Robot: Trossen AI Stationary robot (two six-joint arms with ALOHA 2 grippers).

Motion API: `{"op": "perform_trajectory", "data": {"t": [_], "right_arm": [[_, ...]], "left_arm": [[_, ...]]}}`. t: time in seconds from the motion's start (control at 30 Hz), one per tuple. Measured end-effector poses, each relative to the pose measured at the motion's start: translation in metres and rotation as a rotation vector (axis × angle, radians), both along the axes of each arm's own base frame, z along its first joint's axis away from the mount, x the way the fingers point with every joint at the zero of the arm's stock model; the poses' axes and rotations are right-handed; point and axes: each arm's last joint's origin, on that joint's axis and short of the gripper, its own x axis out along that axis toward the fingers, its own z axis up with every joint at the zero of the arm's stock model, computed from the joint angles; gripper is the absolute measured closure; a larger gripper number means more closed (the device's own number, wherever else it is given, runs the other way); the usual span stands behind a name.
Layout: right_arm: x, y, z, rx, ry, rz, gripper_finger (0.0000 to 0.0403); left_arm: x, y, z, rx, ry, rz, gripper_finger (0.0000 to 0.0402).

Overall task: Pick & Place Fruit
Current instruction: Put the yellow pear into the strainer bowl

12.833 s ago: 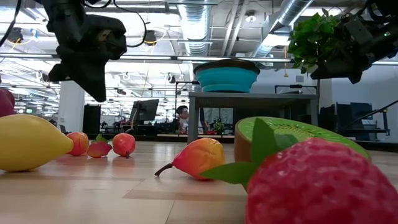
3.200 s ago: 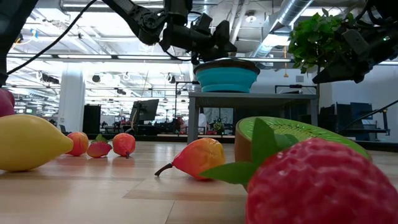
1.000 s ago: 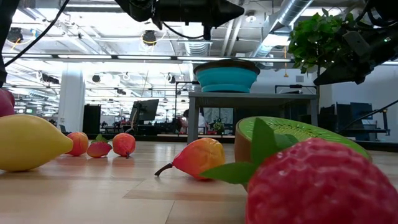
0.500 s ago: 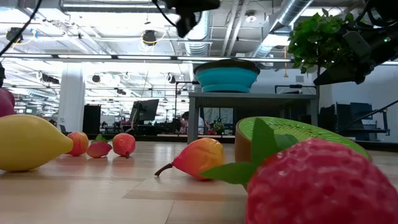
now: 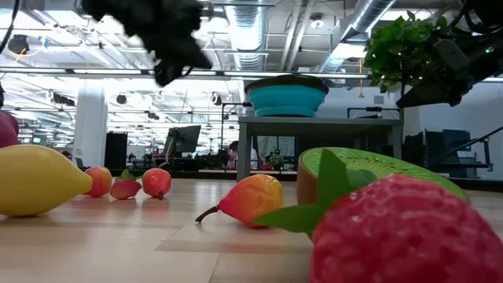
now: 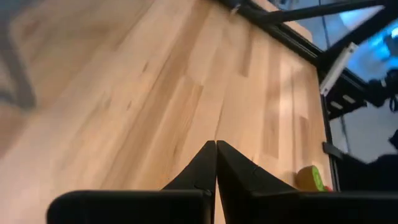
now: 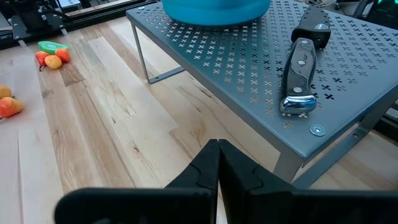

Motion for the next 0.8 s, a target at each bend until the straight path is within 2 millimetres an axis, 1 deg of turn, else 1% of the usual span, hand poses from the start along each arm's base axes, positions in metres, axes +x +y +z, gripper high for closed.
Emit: {"op": "perform_trajectory", "data": {"t": [0.2,0.33,0.4,0.47,0.57,0.7,0.8], "right_arm": [[0.000,0.000,0.000,0.000,0.000,0.000,0.0403],[0.000,0.000,0.000,0.000,-0.001,0.000,0.0403],[0.000,0.000,0.000,0.000,0.000,0.000,0.0403],[0.000,0.000,0.000,0.000,0.000,0.000,0.0403],[0.000,0.000,0.000,0.000,0.000,0.000,0.0403],[0.000,0.000,0.000,0.000,0.000,0.000,0.0403],[0.000,0.000,0.000,0.000,0.000,0.000,0.0403]], "left_arm": [[-0.039,0.001,-0.036,-0.186,0.079,0.161,0.0398],[-0.057,0.002,-0.051,-0.273,0.105,0.269,0.0399],[-0.062,0.002,-0.056,-0.305,0.110,0.298,0.0399],[-0.065,0.002,-0.056,-0.330,0.106,0.318,0.0399],[-0.063,0.002,-0.053,-0.339,0.066,0.317,0.0399],[-0.057,0.002,-0.044,-0.354,-0.044,0.308,0.0399],[-0.055,0.003,-0.039,-0.368,-0.105,0.336,0.0399]]}}
